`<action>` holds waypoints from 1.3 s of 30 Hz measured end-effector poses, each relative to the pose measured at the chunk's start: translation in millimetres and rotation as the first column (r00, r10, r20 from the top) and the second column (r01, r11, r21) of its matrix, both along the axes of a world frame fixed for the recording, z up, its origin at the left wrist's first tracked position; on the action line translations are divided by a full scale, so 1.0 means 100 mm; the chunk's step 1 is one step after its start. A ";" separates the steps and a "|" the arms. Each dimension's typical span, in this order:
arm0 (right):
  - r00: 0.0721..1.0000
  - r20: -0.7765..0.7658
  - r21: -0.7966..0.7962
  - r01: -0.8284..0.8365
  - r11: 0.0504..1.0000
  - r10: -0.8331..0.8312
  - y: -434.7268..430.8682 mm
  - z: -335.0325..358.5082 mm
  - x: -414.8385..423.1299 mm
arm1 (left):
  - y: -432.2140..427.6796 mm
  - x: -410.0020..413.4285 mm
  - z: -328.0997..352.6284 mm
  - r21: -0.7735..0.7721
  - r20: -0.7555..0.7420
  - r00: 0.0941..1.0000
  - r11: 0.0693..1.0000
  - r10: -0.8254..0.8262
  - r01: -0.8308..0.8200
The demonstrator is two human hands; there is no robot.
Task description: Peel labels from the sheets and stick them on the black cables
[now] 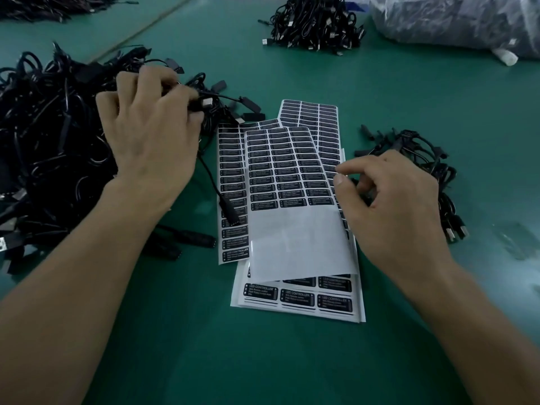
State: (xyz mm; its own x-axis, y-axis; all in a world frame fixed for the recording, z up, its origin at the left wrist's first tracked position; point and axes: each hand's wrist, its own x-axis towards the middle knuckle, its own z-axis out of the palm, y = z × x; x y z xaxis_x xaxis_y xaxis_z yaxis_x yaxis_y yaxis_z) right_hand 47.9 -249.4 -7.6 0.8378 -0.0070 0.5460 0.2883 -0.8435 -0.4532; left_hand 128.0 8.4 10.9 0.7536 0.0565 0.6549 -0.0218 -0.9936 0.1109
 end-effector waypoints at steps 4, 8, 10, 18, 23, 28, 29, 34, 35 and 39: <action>1.000 -0.019 0.004 -0.014 1.000 0.014 -0.01 -0.01 -0.01 | -0.04 -0.12 0.14 -0.040 -0.146 0.987 0.997 -0.074 0.069; 1.000 -0.017 0.012 -0.012 1.000 0.012 -0.02 -0.02 0.00 | -0.06 -0.21 0.20 0.003 -0.464 0.863 0.974 -0.201 0.229; 1.000 -0.008 0.010 -0.007 1.000 0.007 -0.01 -0.02 0.00 | -0.06 -0.23 0.21 0.023 -0.593 0.777 0.959 -0.214 0.282; 1.000 -0.030 0.013 -0.006 1.000 0.006 0.00 -0.01 -0.02 | -0.03 -0.20 0.22 0.017 -0.575 0.774 0.942 -0.265 0.335; 0.996 -0.089 -0.005 0.015 1.000 -0.016 0.01 0.03 -0.03 | -0.17 -0.19 0.21 0.069 -0.263 0.921 0.947 -0.286 0.314; 0.931 -0.363 -0.260 -0.058 0.964 -0.042 0.06 0.09 -0.06 | -0.40 -0.32 0.23 -0.250 0.013 0.810 0.783 -0.586 0.570; 0.920 -0.387 -0.289 -0.060 0.955 -0.060 0.08 0.10 -0.07 | -0.48 -0.37 0.21 -0.292 -0.016 0.758 0.728 -0.652 0.620; 0.903 -0.427 -0.271 -0.082 0.959 -0.043 0.11 0.07 -0.08 | -0.76 -0.52 0.09 -0.287 -0.094 0.682 0.675 -0.726 0.679; 0.911 -0.412 -0.264 -0.091 0.960 -0.027 0.10 0.06 -0.07 | -0.76 -0.52 0.09 -0.255 -0.124 0.723 0.726 -0.679 0.638; 0.911 -0.412 -0.228 -0.071 0.971 -0.030 0.09 0.04 -0.05 | -0.65 -0.45 0.06 -0.178 -0.225 0.820 0.850 -0.526 0.496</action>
State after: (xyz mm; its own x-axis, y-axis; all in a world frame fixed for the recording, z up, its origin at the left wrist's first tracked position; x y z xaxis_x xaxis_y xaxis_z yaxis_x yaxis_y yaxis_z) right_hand 42.7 -239.9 -3.5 0.9857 0.0974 0.1379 0.1380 -0.9351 -0.3265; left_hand 83.1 -56.5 17.0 0.8325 -0.3258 0.4481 -0.4794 -0.8291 0.2877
